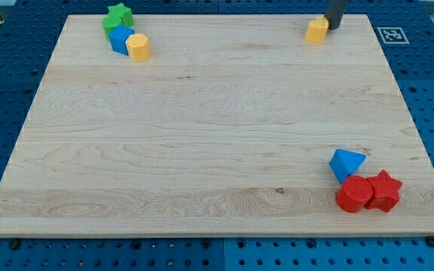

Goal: Push the yellow heart towards the top left of the board

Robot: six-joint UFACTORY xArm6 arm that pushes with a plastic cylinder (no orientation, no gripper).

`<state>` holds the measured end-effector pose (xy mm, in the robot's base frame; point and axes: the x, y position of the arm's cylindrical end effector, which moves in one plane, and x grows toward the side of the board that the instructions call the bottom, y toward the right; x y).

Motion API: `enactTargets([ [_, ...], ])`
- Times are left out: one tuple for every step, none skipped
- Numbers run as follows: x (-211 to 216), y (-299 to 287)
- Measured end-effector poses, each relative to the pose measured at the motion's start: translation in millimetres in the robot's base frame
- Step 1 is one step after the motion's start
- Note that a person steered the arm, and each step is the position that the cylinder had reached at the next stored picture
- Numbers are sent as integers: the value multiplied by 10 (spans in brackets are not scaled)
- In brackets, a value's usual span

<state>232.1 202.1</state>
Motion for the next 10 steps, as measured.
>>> enactTargets([
  [128,-338],
  [356,-518],
  [597,-691],
  [715,-707],
  [888,-709],
  [990,-722],
  [995,-754],
  [995,-886],
  [995,-1022],
  [995,-1227],
])
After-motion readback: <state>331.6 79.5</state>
